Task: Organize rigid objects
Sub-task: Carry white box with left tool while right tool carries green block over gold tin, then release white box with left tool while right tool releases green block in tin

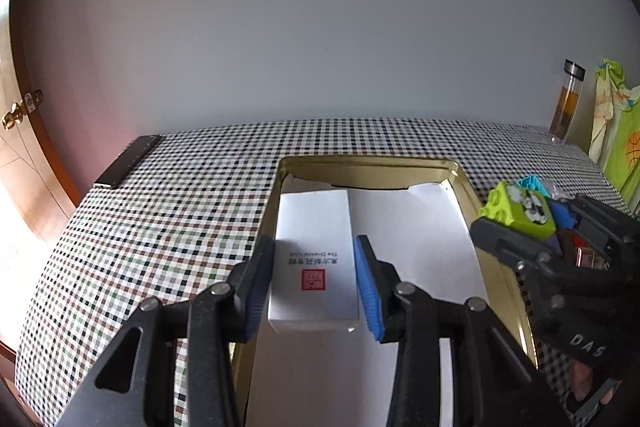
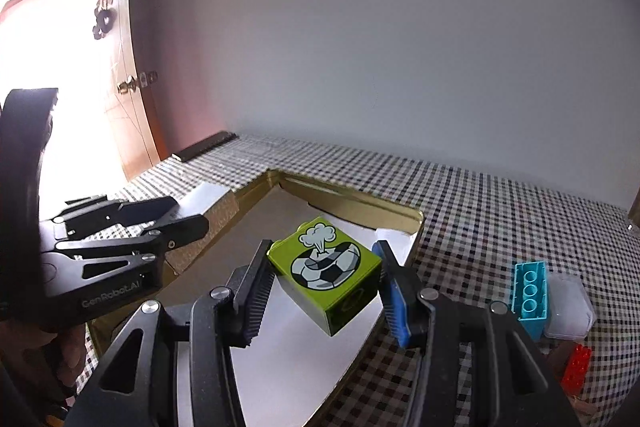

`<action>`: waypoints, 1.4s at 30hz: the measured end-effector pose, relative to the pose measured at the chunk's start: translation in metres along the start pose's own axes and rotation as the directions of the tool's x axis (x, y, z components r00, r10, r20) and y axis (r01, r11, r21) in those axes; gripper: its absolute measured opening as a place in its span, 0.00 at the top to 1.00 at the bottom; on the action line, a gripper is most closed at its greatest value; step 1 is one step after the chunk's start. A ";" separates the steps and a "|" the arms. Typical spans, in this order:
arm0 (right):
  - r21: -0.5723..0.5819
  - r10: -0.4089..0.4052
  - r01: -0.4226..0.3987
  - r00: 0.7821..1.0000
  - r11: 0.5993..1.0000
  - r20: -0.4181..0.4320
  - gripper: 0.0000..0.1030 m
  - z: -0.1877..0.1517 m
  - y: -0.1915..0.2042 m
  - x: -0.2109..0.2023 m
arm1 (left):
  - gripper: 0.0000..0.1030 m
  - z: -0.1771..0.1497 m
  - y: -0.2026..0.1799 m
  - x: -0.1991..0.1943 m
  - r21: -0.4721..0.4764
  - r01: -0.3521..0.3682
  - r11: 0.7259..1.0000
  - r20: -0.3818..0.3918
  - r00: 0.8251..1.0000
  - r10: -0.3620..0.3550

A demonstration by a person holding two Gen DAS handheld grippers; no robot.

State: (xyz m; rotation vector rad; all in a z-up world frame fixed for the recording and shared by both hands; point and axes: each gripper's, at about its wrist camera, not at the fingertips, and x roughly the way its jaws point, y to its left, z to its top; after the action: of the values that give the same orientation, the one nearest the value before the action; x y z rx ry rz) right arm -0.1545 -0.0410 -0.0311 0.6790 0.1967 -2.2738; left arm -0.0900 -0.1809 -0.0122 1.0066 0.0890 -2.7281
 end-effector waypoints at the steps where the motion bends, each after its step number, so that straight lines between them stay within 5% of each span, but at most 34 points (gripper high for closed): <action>1: 0.001 0.003 -0.003 1.000 1.000 -0.009 0.49 0.001 -0.001 0.003 | 0.61 0.001 0.000 0.001 0.002 0.001 1.000 -0.004 1.000 -0.001; 21: -0.028 0.005 -0.010 0.984 1.000 -0.181 0.49 0.003 -0.001 0.044 | 0.61 0.010 0.003 0.035 0.013 0.010 1.000 -0.116 0.993 -0.008; 42: -0.025 0.003 -0.009 0.979 1.000 -0.202 0.49 -0.001 0.001 0.053 | 0.59 0.007 0.006 0.039 0.016 0.014 1.000 -0.122 0.993 -0.012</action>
State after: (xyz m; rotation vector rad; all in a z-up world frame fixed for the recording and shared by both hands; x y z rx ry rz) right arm -0.1841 -0.0744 -0.0595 0.8960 0.3199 -2.1915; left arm -0.1220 -0.1959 -0.0320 1.1803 0.0935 -2.6814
